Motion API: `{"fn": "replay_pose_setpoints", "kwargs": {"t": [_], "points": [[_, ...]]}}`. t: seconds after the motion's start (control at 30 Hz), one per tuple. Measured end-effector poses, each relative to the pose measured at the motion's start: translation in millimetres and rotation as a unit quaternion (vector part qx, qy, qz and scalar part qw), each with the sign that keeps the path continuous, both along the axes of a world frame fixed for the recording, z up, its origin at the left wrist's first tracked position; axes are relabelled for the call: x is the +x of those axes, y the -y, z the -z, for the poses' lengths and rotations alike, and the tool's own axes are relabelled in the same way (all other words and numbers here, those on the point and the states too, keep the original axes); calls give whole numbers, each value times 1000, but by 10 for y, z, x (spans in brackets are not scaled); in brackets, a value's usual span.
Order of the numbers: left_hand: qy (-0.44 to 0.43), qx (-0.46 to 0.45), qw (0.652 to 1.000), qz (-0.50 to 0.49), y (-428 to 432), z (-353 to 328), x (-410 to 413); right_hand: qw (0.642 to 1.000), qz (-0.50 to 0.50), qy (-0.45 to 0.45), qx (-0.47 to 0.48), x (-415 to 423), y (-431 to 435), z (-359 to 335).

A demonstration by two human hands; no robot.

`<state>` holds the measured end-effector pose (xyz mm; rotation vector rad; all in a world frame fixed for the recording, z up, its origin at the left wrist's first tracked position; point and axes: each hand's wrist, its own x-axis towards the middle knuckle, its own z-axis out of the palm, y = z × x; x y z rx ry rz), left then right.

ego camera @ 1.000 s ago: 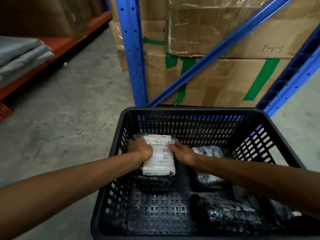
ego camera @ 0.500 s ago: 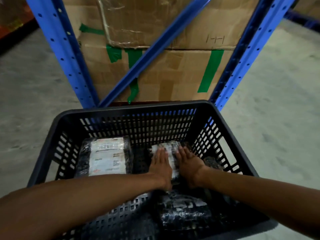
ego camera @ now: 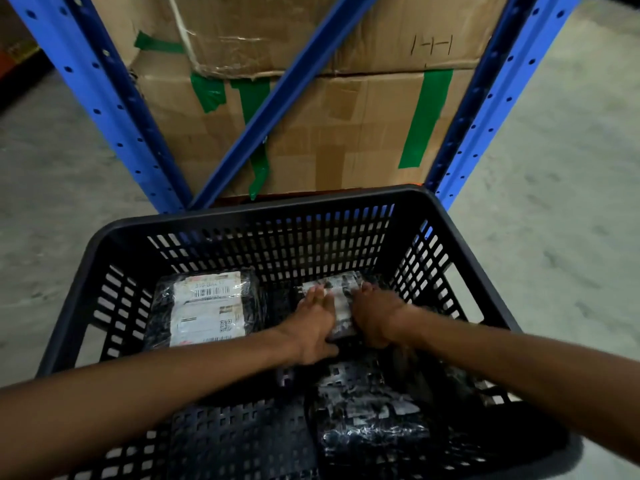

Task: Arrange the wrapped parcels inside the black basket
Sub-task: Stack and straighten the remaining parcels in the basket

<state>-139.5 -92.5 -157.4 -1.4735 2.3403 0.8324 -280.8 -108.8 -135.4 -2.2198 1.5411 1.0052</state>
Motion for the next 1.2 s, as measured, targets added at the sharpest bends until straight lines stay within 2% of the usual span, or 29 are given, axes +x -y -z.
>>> {"fn": "replay_pose_setpoints", "kwargs": {"t": [0.13,0.2,0.23,0.3,0.33,0.4,0.43,0.47,0.53,0.63,0.73,0.83,0.97,1.03,1.13,1.2], "points": [[-199,-24,967,-157,133,-583,273,985,54,155,60,-181,346,-985],[-291,2,924,-249,139,-786,447,951,148,265,64,-297,359,-1262],[-353,36,886,-299,117,-886,531,921,205,327,51,-333,320,-1324],[-449,125,790,-398,118,-990,583,821,353,446,45,-414,284,-1260],[-471,161,748,-439,118,-1008,589,750,435,493,67,-427,259,-1176],[-471,201,700,-498,123,-992,584,613,552,548,136,-378,169,-1044],[-466,217,681,-522,132,-980,569,577,573,559,160,-335,113,-1017],[-457,239,667,-539,149,-971,538,565,575,566,176,-301,76,-985],[-430,290,658,-546,171,-925,449,583,573,546,183,-230,33,-910],[-369,334,696,-517,80,-920,251,597,604,501,166,-180,27,-681],[-313,343,724,-510,12,-716,102,631,609,456,152,-174,35,-393],[-262,299,758,-517,95,-400,11,629,616,449,151,-164,51,-158],[-227,235,785,-526,264,-67,-43,620,614,467,142,-132,105,133],[-181,193,816,-515,304,83,-9,670,586,439,125,-75,132,279],[-107,153,852,-490,328,289,19,779,508,352,108,-47,190,472],[-80,146,870,-464,319,265,2,820,465,315,111,-32,273,432]]}}
